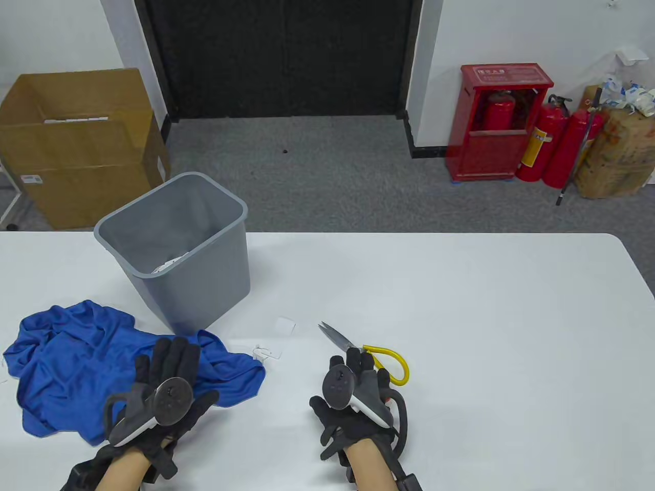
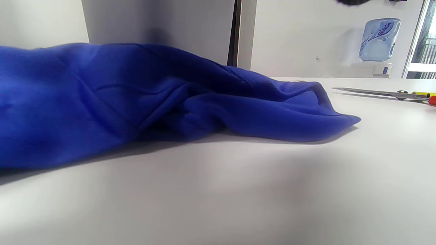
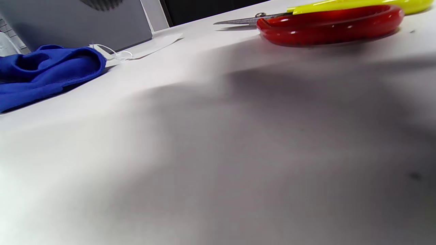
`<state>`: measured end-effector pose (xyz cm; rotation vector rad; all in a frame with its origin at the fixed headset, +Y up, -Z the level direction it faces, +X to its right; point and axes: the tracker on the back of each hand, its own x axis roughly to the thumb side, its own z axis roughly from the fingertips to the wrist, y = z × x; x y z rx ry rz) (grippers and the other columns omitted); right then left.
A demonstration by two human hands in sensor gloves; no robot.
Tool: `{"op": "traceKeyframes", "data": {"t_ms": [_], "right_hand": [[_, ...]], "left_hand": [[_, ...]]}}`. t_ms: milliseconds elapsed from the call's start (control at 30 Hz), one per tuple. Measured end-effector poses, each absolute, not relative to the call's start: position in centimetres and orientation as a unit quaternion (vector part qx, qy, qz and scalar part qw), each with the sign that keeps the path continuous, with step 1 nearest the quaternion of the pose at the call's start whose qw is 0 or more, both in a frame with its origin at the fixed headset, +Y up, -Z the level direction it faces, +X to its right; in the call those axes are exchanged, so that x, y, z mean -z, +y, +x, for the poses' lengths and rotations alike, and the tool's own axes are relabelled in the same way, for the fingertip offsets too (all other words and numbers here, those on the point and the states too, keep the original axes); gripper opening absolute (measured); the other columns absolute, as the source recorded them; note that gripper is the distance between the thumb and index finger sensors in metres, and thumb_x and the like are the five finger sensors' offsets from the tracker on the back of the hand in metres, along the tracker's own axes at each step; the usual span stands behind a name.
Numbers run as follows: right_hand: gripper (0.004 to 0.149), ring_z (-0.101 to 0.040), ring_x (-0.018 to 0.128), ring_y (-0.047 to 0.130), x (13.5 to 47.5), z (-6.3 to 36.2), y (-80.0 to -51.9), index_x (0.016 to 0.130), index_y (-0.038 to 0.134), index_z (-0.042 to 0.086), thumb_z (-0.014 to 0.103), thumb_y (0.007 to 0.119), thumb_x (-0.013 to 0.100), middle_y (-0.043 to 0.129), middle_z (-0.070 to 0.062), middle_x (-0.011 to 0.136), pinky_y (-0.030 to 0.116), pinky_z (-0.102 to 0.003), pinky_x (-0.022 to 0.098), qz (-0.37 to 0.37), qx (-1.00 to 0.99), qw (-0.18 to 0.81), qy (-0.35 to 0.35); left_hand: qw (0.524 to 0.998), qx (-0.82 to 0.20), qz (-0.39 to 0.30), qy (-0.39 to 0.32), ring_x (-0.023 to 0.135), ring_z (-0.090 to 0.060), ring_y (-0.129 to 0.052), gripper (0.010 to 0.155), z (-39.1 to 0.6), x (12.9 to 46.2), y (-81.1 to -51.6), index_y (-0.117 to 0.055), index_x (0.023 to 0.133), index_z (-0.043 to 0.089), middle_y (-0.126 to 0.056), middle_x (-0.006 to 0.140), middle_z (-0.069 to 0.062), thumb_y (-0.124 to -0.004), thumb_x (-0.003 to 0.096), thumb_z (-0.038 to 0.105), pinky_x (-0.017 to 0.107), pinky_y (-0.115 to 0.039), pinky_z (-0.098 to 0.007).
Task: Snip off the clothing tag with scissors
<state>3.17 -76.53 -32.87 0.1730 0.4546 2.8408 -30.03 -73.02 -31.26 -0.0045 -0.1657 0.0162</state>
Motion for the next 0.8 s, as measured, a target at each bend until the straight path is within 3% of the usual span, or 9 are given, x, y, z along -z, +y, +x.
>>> {"op": "traceKeyframes", "data": {"t_ms": [800], "right_hand": [[0.085,-0.047,0.1,0.002,32.95,2.31,-76.15,0.105,0.01,0.017,0.061,0.054,0.047,0.0,-0.017,0.111,0.01,-0.07,0.063,0.08,-0.982,0.115,0.124]], "left_hand": [[0.996,0.005,0.003,-0.084,0.118,-0.037,-0.013,0.092,-29.82,31.31,-73.27,-0.017,0.118,0.025,-0.014,0.127,-0.004,-0.057,0.0508,0.073,0.076,-0.018,-0.062]]}}
